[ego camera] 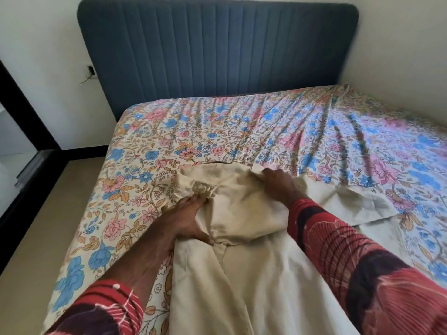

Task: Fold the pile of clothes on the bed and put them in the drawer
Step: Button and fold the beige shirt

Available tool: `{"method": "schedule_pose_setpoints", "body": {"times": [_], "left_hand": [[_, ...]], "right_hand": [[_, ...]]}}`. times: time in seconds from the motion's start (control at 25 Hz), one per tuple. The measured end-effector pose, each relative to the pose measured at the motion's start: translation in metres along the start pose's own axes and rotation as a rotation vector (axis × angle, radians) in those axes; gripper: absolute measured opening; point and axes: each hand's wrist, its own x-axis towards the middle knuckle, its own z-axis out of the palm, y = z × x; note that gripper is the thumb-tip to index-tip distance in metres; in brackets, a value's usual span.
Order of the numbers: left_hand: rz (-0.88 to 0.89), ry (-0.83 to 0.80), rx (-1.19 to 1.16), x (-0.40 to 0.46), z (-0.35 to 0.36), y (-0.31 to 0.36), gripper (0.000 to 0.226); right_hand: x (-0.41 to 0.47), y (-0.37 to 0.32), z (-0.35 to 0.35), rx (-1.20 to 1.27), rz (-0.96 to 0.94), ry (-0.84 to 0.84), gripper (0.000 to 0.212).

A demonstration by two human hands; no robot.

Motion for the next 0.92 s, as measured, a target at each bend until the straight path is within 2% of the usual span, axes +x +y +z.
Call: {"method": "schedule_pose_setpoints", "body": {"times": [0.08,0.12,0.2,0.32,0.4,0.44,0.52,0.56,0.68,0.72,0.8,0.92], "left_hand": [[-0.014,-0.001,0.022,0.006,0.001,0.001,0.145],[-0.019,-0.002,0.032,0.009,0.001,0.0,0.148],[-0.032,-0.014,0.038,0.012,0.001,-0.001,0.153],[-0.075,-0.053,0.034,0.017,-0.001,0.002,0.161],[-0.102,-0.083,0.028,0.022,-0.003,0.01,0.178],[-0.112,-0.087,0.033,0.027,-0.002,0.013,0.185],[-0.108,-0.073,0.038,0.037,0.0,0.018,0.189],[-0.098,-0.058,0.038,0.039,0.002,0.017,0.187],[-0.085,-0.034,0.06,0.04,0.006,0.013,0.183],[-0.085,-0.03,0.062,0.04,0.007,0.012,0.181],[-0.087,-0.012,0.065,0.04,0.005,0.012,0.179],[-0.087,-0.024,0.082,0.043,0.004,0.019,0.177]], "right_hand": [[0.006,0.031,-0.006,0.368,0.217,0.241,0.036],[0.011,0.054,-0.012,0.613,0.389,0.365,0.032],[0.006,0.103,-0.028,0.962,0.706,0.495,0.046],[-0.023,0.161,-0.041,1.147,0.916,0.576,0.067],[-0.045,0.175,-0.049,1.205,0.993,0.559,0.077],[-0.047,0.189,-0.047,1.266,0.989,0.554,0.068],[-0.056,0.196,-0.055,1.434,0.969,0.571,0.032],[-0.055,0.205,-0.057,1.464,1.019,0.615,0.031],[-0.054,0.24,-0.056,1.442,1.116,0.702,0.066],[-0.064,0.248,-0.058,1.377,1.087,0.676,0.065],[-0.08,0.257,-0.059,1.317,0.982,0.625,0.046],[-0.101,0.245,-0.066,1.321,0.923,0.689,0.042]]}}
